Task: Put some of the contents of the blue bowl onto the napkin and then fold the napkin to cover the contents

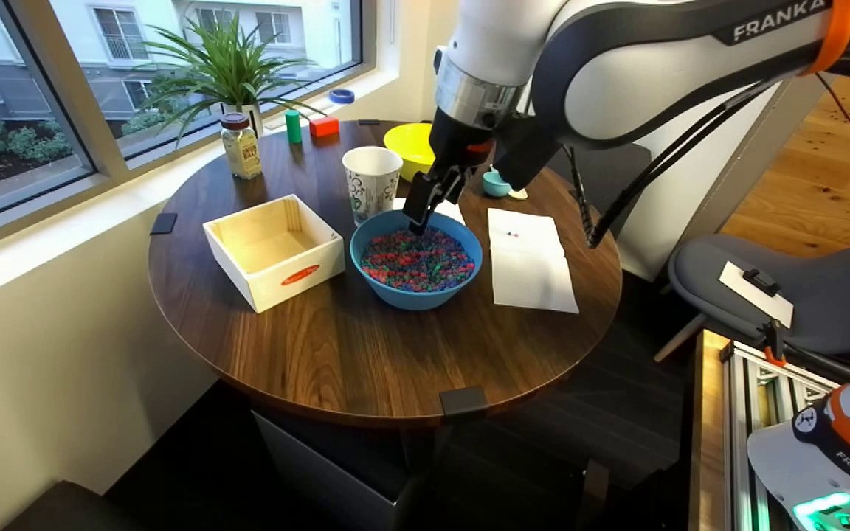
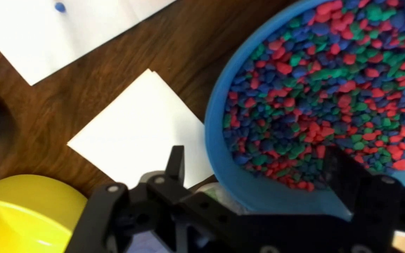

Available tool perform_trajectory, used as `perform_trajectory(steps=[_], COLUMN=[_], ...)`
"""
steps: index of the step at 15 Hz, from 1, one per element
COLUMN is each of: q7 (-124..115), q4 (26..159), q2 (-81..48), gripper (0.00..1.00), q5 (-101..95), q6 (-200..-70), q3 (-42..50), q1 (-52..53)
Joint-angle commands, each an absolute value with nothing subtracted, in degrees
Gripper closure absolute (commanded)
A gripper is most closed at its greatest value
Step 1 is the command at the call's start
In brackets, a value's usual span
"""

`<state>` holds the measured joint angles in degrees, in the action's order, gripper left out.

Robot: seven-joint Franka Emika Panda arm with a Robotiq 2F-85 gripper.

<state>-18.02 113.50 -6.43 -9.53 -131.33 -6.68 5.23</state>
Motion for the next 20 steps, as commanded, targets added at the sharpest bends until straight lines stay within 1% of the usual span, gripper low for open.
perform_trajectory(steps=[1, 12, 14, 15, 18, 19, 20], q7=[-16.89, -16.58, -16.37, -16.35, -16.40, -16.25, -16.21], q4=[109.69, 108.03, 108.01, 108.01, 107.75, 107.62, 107.46], q2=[-9.13, -13.08, -13.64, -13.83, -13.99, -14.05, -14.09], gripper=[0.00, 0.01, 0.12, 0.30, 0.55, 0.61, 0.70], q5=[-7.75, -7.75, -7.70, -7.83, -8.28, -8.18, -8.13], q6=[-129.98, -127.46, -127.84, -127.99, -128.01, -127.96, -127.94], q3=[-6.86, -6.20, -6.02, -5.93, -5.78, -5.80, -5.80], q1=[7.12, 8.68, 8.68, 8.71, 8.91, 8.91, 8.93])
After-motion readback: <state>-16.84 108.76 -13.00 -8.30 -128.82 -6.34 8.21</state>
